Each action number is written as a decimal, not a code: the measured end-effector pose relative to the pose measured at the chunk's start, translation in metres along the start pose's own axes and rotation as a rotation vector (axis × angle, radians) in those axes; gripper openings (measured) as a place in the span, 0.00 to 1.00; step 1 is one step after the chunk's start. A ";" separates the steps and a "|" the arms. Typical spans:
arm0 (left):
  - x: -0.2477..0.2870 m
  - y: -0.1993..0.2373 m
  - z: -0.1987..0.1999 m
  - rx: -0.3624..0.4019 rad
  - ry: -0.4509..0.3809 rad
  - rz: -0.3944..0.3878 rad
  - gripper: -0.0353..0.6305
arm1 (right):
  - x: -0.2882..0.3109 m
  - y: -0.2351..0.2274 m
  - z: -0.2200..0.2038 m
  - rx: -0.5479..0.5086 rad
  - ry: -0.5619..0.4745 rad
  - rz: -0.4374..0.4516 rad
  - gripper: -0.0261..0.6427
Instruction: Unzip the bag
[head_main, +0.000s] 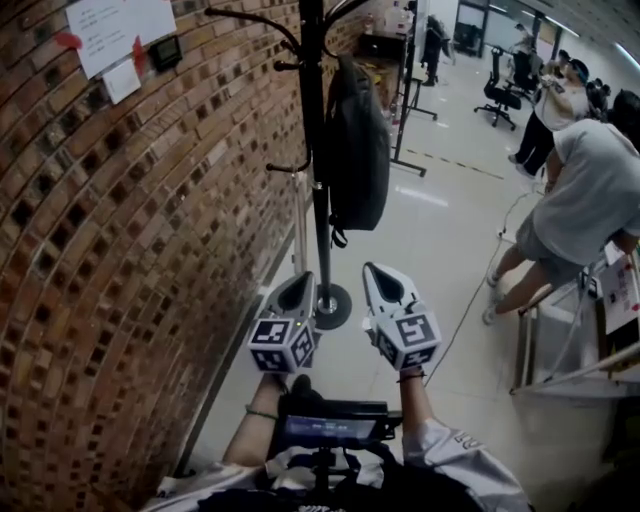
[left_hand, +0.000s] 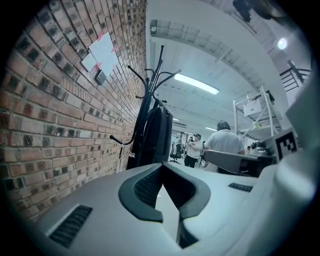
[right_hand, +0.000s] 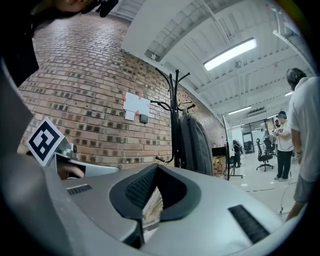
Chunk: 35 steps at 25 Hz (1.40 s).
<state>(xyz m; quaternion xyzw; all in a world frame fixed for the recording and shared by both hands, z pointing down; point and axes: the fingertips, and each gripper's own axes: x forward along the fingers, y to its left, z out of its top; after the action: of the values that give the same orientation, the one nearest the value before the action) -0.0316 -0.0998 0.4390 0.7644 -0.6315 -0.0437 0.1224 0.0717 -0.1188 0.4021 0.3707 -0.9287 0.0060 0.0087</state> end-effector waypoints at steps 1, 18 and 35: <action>0.005 0.003 0.001 0.004 0.001 -0.004 0.06 | 0.005 -0.002 0.002 0.002 -0.008 0.002 0.03; 0.092 0.045 0.022 0.045 0.057 -0.175 0.06 | 0.095 -0.055 0.045 -0.068 -0.055 -0.179 0.03; 0.148 0.065 0.045 0.120 0.056 -0.334 0.06 | 0.162 -0.098 0.115 -0.426 -0.110 -0.331 0.03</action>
<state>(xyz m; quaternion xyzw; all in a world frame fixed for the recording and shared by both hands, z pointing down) -0.0740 -0.2610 0.4246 0.8655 -0.4935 -0.0047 0.0851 0.0199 -0.3036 0.2909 0.5069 -0.8349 -0.2111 0.0369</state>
